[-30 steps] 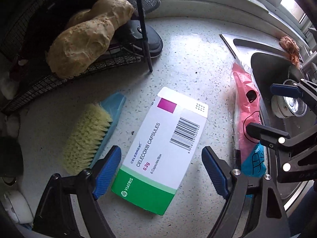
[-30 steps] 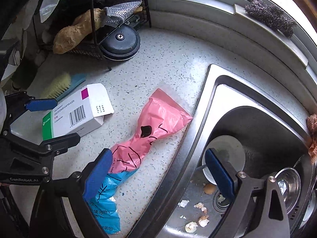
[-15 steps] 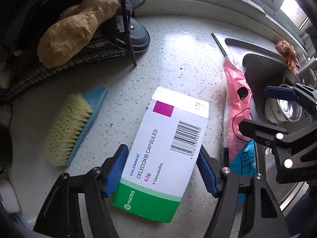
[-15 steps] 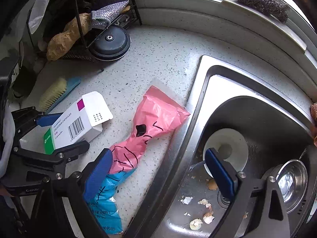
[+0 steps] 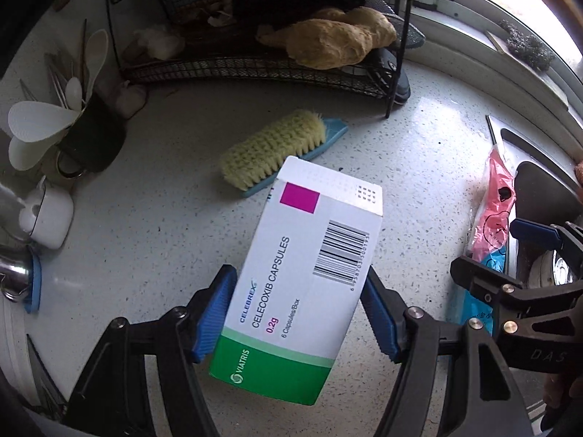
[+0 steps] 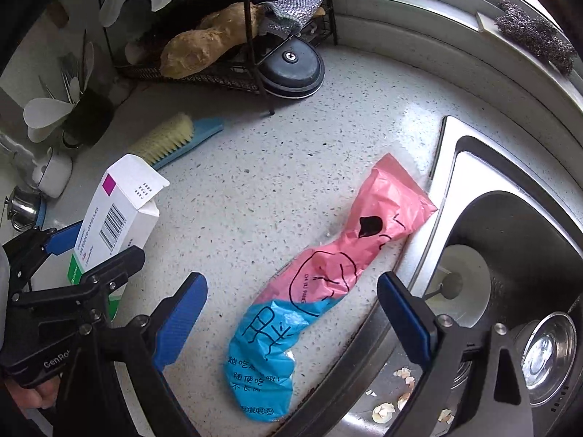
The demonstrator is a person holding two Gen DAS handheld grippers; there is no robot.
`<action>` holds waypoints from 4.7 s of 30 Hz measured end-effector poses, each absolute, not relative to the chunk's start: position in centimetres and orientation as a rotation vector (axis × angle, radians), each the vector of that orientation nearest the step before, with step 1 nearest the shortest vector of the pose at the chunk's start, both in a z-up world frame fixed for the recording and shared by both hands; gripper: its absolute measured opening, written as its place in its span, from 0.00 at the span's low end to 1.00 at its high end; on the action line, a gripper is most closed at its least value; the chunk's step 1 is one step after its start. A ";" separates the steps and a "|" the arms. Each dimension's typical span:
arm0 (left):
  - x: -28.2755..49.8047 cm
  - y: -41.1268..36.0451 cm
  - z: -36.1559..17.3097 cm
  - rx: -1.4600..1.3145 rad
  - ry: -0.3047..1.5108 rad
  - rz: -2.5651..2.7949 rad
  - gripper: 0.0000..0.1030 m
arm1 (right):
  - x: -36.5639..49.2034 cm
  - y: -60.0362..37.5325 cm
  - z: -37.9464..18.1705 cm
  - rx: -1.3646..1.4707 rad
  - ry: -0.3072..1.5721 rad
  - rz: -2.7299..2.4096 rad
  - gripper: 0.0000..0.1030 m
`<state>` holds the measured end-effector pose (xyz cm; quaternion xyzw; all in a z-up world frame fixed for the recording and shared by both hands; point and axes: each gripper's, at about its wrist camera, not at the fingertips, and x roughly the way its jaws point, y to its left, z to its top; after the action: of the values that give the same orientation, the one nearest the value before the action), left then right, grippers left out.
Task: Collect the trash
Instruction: 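Close the right tool on the pink-and-blue plastic bag while the left tool holds the box, then carry the box and plastic bag down toward the red bin with both tools, then open the left tool to drop the box while the right tool drops the bag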
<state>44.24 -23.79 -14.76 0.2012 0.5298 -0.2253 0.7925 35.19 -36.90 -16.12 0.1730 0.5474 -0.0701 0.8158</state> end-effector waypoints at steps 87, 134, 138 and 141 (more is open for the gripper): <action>10.4 6.3 -39.0 -0.013 1.361 -0.337 0.64 | 12.2 -9.0 -37.0 0.028 1.300 0.262 0.14; 11.5 8.8 -52.4 0.083 1.461 -0.228 0.84 | 14.0 -6.6 -52.8 -0.052 1.468 0.402 0.15; 11.2 9.9 -52.8 0.062 1.466 -0.194 0.84 | 14.0 -5.8 -53.4 -0.093 1.460 0.423 0.15; 10.7 10.0 -52.5 0.078 1.457 -0.183 0.84 | 13.9 -5.4 -53.3 -0.128 1.444 0.421 0.50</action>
<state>10.75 10.00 -52.54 0.0356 0.6646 -0.0833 0.7417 13.87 -5.38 -53.33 -0.0583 0.6555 0.1911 0.7283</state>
